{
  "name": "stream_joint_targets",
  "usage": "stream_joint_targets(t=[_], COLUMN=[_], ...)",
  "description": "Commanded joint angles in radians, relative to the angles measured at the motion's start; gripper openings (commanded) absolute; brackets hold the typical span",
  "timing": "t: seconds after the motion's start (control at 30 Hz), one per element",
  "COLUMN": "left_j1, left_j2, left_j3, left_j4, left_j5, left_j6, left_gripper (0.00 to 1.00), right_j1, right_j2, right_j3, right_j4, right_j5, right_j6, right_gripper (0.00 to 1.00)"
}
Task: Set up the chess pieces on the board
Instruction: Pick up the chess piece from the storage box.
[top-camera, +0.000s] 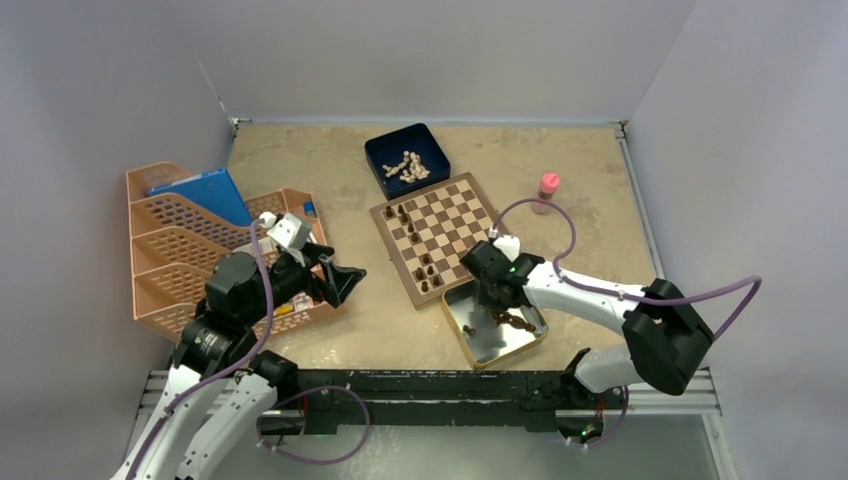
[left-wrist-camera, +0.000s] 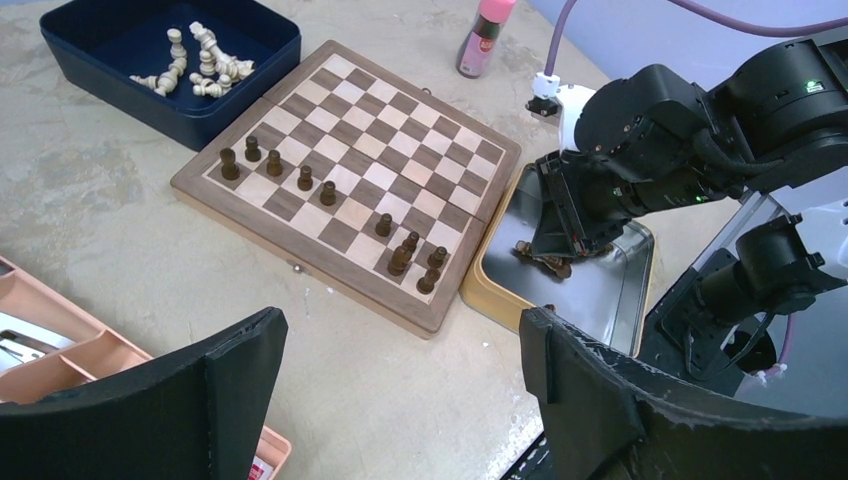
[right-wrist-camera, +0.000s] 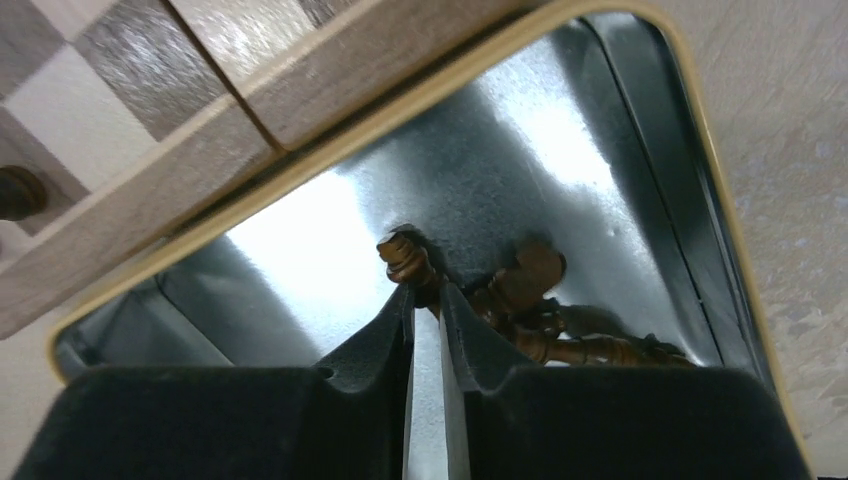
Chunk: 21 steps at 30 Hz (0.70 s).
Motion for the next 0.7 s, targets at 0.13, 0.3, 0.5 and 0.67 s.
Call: stream_joint_targets(t=[0.13, 0.3, 0.5, 0.67], left_j1=[-0.004, -0.004, -0.004, -0.004], left_j2=[0.038, 0.055, 0.047, 0.048], left_j3=[0.015, 0.015, 0.013, 0.013], left_j4=[0.027, 0.029, 0.03, 0.031], left_j5=[0.025, 0.031, 0.026, 0.023], left_j6=[-0.047, -0.051, -0.048, -0.047], left_gripper=[0.82, 0.82, 0.82, 0.82], right_j1=[0.003, 0.005, 0.005, 0.008], right_j2=[-0.039, -0.016, 0.006, 0.036], right_j3=[0.063, 0.072, 0.046, 0.027], right_j4=[0.077, 0.033, 0.032, 0.034], right_j5=[0.037, 0.048, 0.033, 0.006], right_j6=[-0.088, -0.079, -0.079, -0.082], right_gripper=[0.19, 0.31, 0.35, 0.34])
